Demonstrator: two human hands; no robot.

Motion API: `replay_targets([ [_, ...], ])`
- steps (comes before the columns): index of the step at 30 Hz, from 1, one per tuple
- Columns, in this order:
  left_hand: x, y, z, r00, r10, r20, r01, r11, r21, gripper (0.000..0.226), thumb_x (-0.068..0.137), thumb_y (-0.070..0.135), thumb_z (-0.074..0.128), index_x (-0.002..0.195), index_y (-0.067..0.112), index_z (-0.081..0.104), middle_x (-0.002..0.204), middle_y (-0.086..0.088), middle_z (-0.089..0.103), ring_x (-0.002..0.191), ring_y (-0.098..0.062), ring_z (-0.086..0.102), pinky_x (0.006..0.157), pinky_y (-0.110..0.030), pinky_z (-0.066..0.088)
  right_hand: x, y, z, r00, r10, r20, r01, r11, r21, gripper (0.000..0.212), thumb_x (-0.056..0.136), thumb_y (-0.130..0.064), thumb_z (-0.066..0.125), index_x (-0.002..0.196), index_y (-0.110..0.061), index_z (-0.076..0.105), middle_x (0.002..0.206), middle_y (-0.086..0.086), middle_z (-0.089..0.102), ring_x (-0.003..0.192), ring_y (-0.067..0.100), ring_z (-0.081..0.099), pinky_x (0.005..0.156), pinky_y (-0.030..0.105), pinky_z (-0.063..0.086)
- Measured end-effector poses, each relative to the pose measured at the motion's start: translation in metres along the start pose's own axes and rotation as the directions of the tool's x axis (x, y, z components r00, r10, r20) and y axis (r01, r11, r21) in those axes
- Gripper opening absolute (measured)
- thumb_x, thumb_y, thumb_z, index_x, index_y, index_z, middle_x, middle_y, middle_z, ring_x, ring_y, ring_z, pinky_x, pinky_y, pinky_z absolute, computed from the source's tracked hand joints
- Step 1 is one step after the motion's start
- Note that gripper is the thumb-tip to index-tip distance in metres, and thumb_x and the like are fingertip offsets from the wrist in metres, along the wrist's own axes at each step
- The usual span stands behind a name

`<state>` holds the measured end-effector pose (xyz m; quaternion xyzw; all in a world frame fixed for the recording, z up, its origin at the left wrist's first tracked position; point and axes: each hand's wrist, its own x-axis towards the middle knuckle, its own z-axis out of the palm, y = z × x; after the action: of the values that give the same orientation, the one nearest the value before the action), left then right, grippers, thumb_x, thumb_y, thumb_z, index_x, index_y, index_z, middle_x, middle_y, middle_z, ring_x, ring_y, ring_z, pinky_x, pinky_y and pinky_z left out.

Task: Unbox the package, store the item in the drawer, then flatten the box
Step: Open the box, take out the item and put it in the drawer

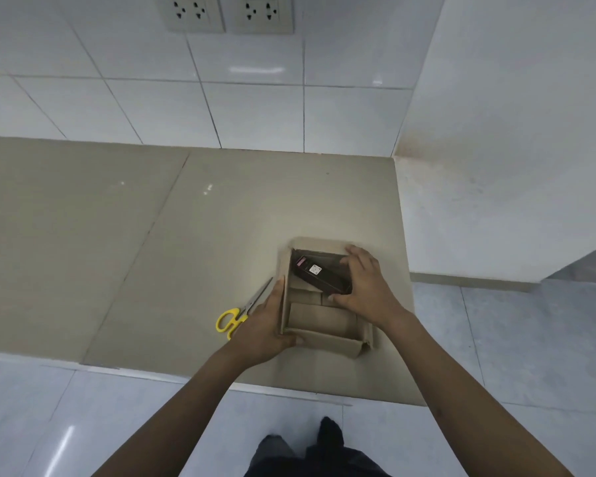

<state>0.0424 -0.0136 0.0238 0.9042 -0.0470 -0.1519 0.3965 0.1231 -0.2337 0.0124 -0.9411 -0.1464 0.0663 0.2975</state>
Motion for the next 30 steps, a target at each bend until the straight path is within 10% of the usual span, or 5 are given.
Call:
replay_targets([
  [11,-0.005,-0.004,0.000,0.998,-0.037,-0.042,0.035,0.999,-0.027,0.114,0.067,0.024,0.084,0.151,0.020,0.008,0.157,0.001,0.024,0.142,-0.017,0.026,0.107,-0.018,0.022,-0.038,-0.031,0.002,0.980,0.032,-0.196,-0.061,0.988,-0.143,0.039,0.086,-0.029,0.060,0.120,-0.012,0.054,0.150,0.012,0.036,0.143,0.031,0.022,0.115,0.057,0.018],
  [19,-0.080,-0.032,-0.020,0.992,-0.037,-0.119,0.013,0.980,-0.199,0.058,0.084,0.001,0.064,0.137,0.014,0.045,0.130,-0.009,0.054,0.115,-0.024,0.054,0.091,-0.026,0.045,-0.116,-0.095,0.037,0.940,-0.062,-0.336,0.013,0.990,-0.144,0.038,0.089,-0.027,0.057,0.123,-0.010,0.053,0.142,0.014,0.044,0.134,0.033,0.038,0.113,0.053,0.026],
  [25,-0.168,-0.088,-0.039,0.933,-0.351,0.077,0.293,0.619,-0.729,0.023,0.090,0.015,0.058,0.112,0.018,0.064,0.111,-0.006,0.071,0.102,-0.025,0.068,0.081,-0.036,0.056,-0.142,-0.131,0.095,0.956,-0.195,-0.219,0.119,0.940,-0.318,0.040,0.084,-0.031,0.055,0.121,-0.016,0.056,0.149,0.016,0.038,0.141,0.035,0.029,0.117,0.054,0.018],
  [30,-0.193,-0.149,-0.025,0.788,-0.504,0.353,0.426,0.032,-0.904,0.022,0.091,0.027,0.055,0.102,0.010,0.064,0.108,-0.010,0.071,0.100,-0.030,0.066,0.088,-0.042,0.051,-0.124,-0.133,0.135,0.958,-0.181,-0.221,0.050,0.868,-0.494,0.035,0.082,-0.038,0.059,0.113,-0.021,0.061,0.152,0.018,0.034,0.142,0.039,0.028,0.114,0.060,0.017],
])
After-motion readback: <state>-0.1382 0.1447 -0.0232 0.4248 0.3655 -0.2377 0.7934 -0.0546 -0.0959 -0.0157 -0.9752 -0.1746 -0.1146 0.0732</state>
